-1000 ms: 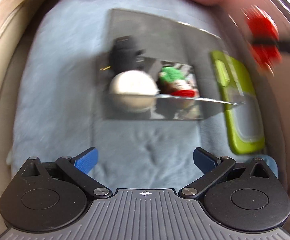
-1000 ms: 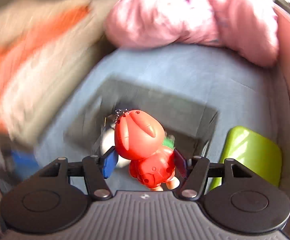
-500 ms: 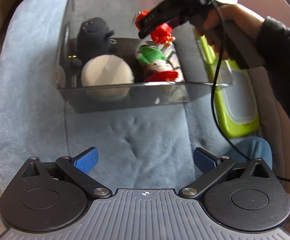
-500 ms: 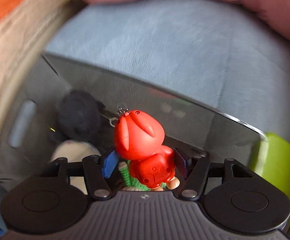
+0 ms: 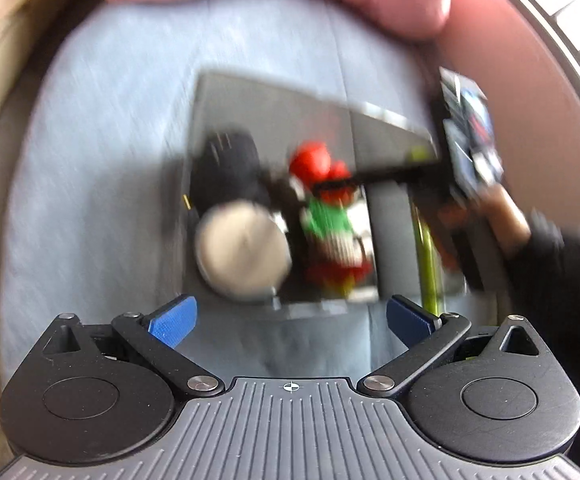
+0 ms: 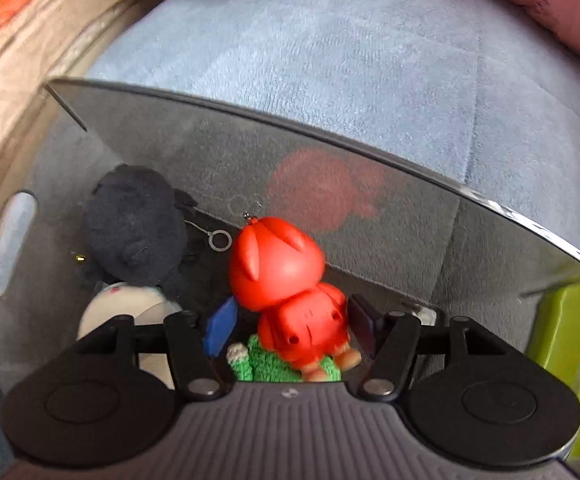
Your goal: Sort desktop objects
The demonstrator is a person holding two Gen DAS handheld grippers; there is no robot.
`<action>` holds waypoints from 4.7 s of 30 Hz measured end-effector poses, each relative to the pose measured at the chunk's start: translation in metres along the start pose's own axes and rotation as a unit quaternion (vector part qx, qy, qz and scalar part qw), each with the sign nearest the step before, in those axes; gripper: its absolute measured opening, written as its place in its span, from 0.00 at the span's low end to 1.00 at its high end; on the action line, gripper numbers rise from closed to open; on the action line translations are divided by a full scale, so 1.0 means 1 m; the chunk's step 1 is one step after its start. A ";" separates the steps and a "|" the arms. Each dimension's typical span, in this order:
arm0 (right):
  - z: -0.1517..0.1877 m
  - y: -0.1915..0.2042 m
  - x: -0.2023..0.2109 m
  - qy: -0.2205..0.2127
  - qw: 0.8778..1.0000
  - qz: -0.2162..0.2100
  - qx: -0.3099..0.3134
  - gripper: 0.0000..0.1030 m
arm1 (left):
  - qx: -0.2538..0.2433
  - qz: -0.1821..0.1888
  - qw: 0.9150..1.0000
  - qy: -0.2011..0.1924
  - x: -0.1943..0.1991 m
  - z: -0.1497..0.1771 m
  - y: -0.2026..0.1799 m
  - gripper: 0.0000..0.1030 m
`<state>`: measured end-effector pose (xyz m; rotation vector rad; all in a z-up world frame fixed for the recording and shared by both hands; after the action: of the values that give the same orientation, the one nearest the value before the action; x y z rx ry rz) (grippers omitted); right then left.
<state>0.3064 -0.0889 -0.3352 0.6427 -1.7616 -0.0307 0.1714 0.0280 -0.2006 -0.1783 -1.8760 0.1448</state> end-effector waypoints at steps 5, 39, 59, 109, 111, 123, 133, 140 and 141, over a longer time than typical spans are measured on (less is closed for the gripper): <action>0.016 0.004 0.077 -0.091 0.995 -0.044 0.007 0.72 | 0.028 0.087 0.996 0.013 -0.018 -0.038 0.019 1.00; 0.140 -0.127 0.130 -0.338 0.824 -0.376 -0.256 0.87 | 0.083 0.125 0.986 0.071 -0.110 -0.079 0.042 0.60; 0.119 -0.065 0.099 -0.171 0.951 -0.176 -0.189 0.30 | 0.094 0.127 0.987 0.037 -0.089 -0.019 0.050 0.33; 0.191 0.100 0.044 0.116 0.985 0.117 0.051 0.01 | -0.043 -0.036 0.998 -0.036 0.070 0.126 -0.047 1.00; 0.192 0.099 0.066 0.113 0.984 0.124 0.065 0.01 | -0.052 -0.035 0.998 -0.031 0.066 0.127 -0.055 1.00; 0.174 0.095 0.082 0.067 0.995 0.067 0.028 0.72 | -0.057 -0.040 0.997 -0.018 0.056 0.129 -0.052 1.00; 0.196 0.090 0.005 0.177 0.978 0.106 0.034 0.33 | 0.006 -0.037 0.999 -0.017 0.056 0.126 -0.011 1.00; 0.187 0.071 0.052 0.167 0.963 0.192 0.090 0.09 | 0.003 -0.016 1.000 -0.004 0.047 0.131 -0.023 1.00; 0.184 0.070 0.055 0.152 0.970 0.175 0.074 0.10 | 0.001 -0.015 1.000 -0.003 0.047 0.132 -0.024 1.00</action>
<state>0.1039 -0.1101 -0.3177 0.4081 -1.5644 0.4247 0.0306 0.0122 -0.1929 -0.1488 -1.8844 0.1278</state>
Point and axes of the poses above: each gripper's, at about its wrist camera, not at the fingertips, and x roughly against the way its jaws point, y to its left, z to its underside, the point moved 9 cm from there along -x, roughly the way its jaws point, and after that the axes turned 14 degrees about -z, right-handed, at the moved point
